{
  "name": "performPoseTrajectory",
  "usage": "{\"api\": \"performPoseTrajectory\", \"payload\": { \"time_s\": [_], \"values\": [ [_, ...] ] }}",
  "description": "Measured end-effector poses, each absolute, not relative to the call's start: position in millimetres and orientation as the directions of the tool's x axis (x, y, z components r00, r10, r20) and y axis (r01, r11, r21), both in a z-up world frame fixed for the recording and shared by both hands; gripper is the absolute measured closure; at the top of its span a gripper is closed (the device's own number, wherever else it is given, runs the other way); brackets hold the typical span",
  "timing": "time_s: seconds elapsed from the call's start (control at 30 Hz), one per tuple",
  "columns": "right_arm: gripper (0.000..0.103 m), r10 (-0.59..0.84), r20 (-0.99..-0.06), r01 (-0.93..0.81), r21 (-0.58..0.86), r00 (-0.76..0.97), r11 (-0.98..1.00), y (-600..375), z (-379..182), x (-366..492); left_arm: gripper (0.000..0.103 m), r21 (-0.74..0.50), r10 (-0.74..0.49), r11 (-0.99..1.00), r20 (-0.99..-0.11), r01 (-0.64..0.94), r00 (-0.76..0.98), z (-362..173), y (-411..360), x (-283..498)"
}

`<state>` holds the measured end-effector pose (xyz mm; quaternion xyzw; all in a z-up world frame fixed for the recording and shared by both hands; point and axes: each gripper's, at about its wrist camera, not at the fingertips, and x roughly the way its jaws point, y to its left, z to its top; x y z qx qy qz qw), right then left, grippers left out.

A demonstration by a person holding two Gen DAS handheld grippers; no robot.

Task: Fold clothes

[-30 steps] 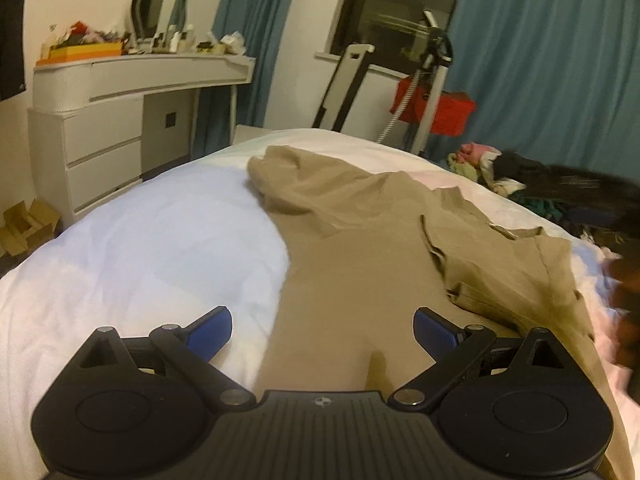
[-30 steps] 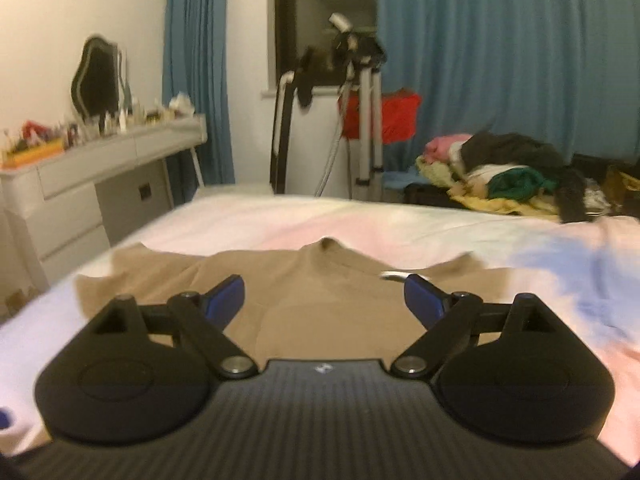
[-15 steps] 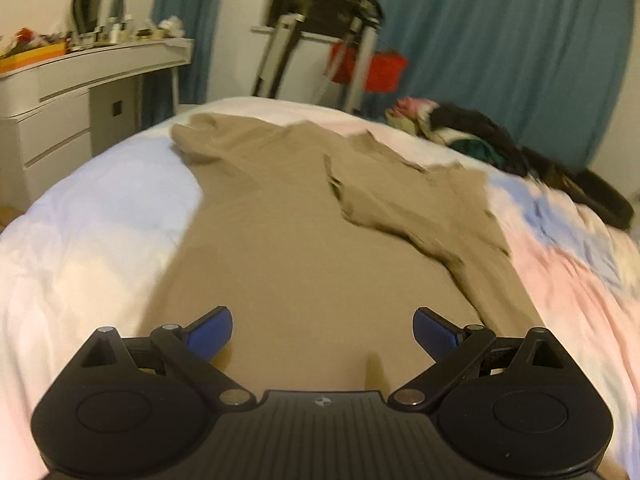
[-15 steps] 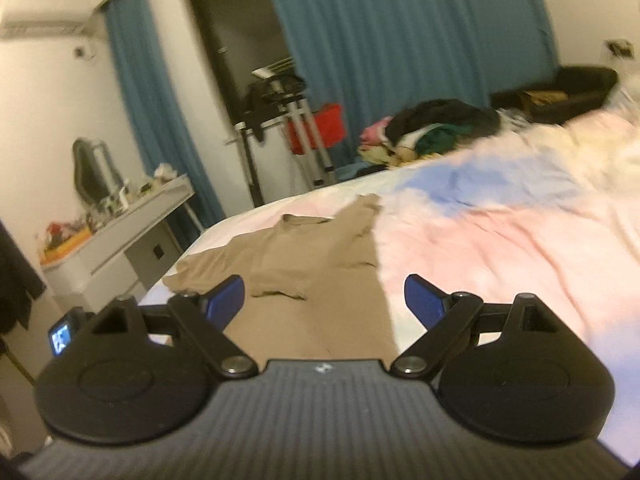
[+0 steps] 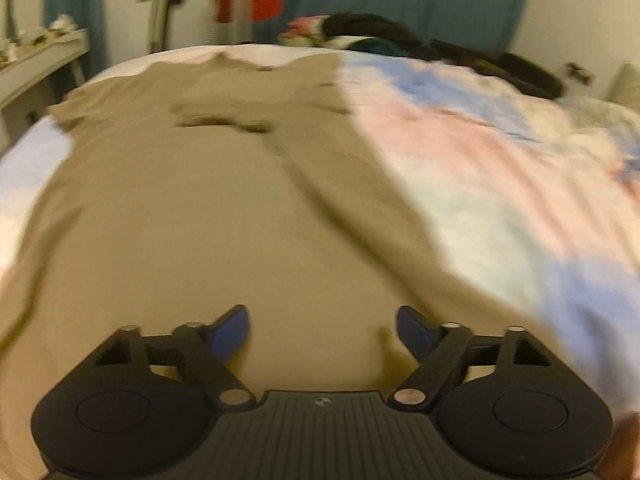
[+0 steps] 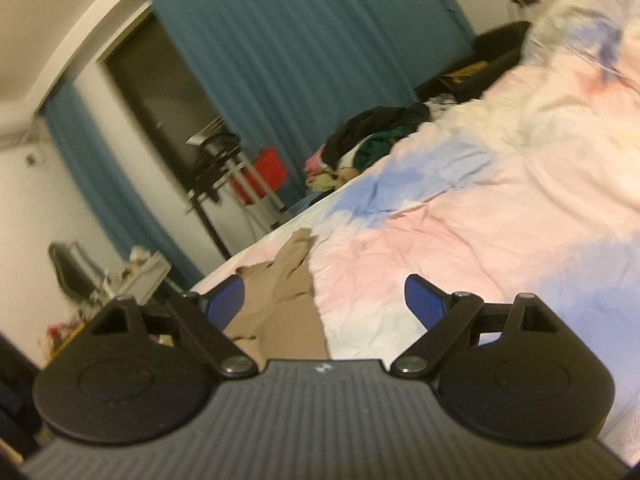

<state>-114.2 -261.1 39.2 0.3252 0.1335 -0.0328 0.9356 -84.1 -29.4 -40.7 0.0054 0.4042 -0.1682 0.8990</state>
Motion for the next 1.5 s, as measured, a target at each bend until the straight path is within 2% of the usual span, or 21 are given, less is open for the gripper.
{"api": "performPoseTrajectory", "payload": {
  "time_s": [0.17,0.27,0.33,0.43,0.5,0.53,0.57,0.63,0.8,1.0,1.2,1.23,1.3,1.33,1.37,1.43,1.5],
  "values": [
    [0.014,-0.023,-0.244,0.174,0.620,0.969,0.765,-275.5,36.5,-120.9,0.037,-0.242,-0.463,0.866,-0.719,0.437,0.518,-40.4,-78.2,-99.6],
    [0.014,-0.034,-0.219,0.166,0.620,0.975,0.766,-280.0,37.1,-126.0,0.042,-0.251,-0.497,0.834,-0.729,0.491,0.471,-51.1,-104.0,-101.3],
    [0.014,-0.032,-0.221,0.167,0.627,0.975,0.761,-281.5,35.8,-126.1,0.042,-0.221,-0.507,0.813,-0.724,0.538,0.468,-57.4,-122.1,-103.8],
    [0.014,-0.017,-0.229,0.160,0.626,0.973,0.763,-280.1,34.7,-124.8,0.046,-0.102,-0.496,0.763,-0.725,0.638,0.477,-68.3,-147.8,-115.4],
    [0.014,-0.004,-0.232,0.152,0.627,0.973,0.764,-279.2,34.1,-123.2,0.062,-0.033,-0.467,0.750,-0.734,0.660,0.493,-77.1,-157.4,-123.2],
    [0.014,-0.001,-0.234,0.152,0.628,0.972,0.763,-279.3,33.6,-122.9,0.080,-0.014,-0.457,0.747,-0.737,0.665,0.498,-80.2,-158.1,-123.5],
    [0.014,0.001,-0.236,0.152,0.630,0.972,0.761,-279.5,33.1,-122.6,0.088,0.003,-0.448,0.744,-0.740,0.668,0.502,-83.0,-158.0,-123.0],
    [0.014,0.003,-0.241,0.157,0.639,0.970,0.753,-280.7,31.8,-122.5,0.095,-0.046,-0.473,0.758,-0.726,0.651,0.500,-70.3,-140.8,-123.7],
    [0.014,0.018,-0.240,0.149,0.659,0.971,0.738,-282.4,30.8,-122.8,0.095,-0.205,-0.548,0.781,-0.677,0.590,0.491,-28.6,-86.7,-127.2],
    [0.014,0.032,-0.262,0.144,0.626,0.965,0.766,-272.4,33.1,-117.8,0.096,-0.469,-0.609,0.792,-0.651,0.390,0.453,-6.8,9.6,-127.5],
    [0.014,0.056,-0.292,0.130,0.578,0.955,0.805,-258.2,35.4,-110.6,0.097,-0.531,-0.548,0.833,-0.754,0.154,0.363,-31.2,70.0,-118.1],
    [0.014,0.059,-0.299,0.128,0.569,0.952,0.812,-256.0,35.6,-109.3,0.093,-0.543,-0.556,0.827,-0.749,0.146,0.361,-31.8,75.7,-116.6],
    [0.014,0.062,-0.311,0.127,0.552,0.948,0.824,-252.0,35.8,-107.3,0.076,-0.567,-0.574,0.812,-0.735,0.136,0.361,-31.8,86.1,-113.7],
    [0.014,0.063,-0.316,0.126,0.543,0.947,0.830,-250.3,35.7,-106.5,0.053,-0.584,-0.585,0.802,-0.724,0.127,0.366,-31.6,89.9,-111.7],
    [0.014,0.064,-0.322,0.126,0.536,0.945,0.835,-248.6,35.7,-105.5,0.039,-0.601,-0.596,0.791,-0.712,0.118,0.371,-31.3,93.5,-109.6],
    [0.014,0.066,-0.333,0.126,0.524,0.940,0.842,-245.5,35.5,-102.9,0.030,-0.630,-0.613,0.771,-0.692,0.096,0.382,-32.5,99.3,-103.5],
    [0.014,0.071,-0.345,0.127,0.519,0.936,0.845,-243.5,34.7,-100.5,0.028,-0.652,-0.622,0.755,-0.677,0.071,0.393,-36.4,103.2,-95.0]
  ]
}}
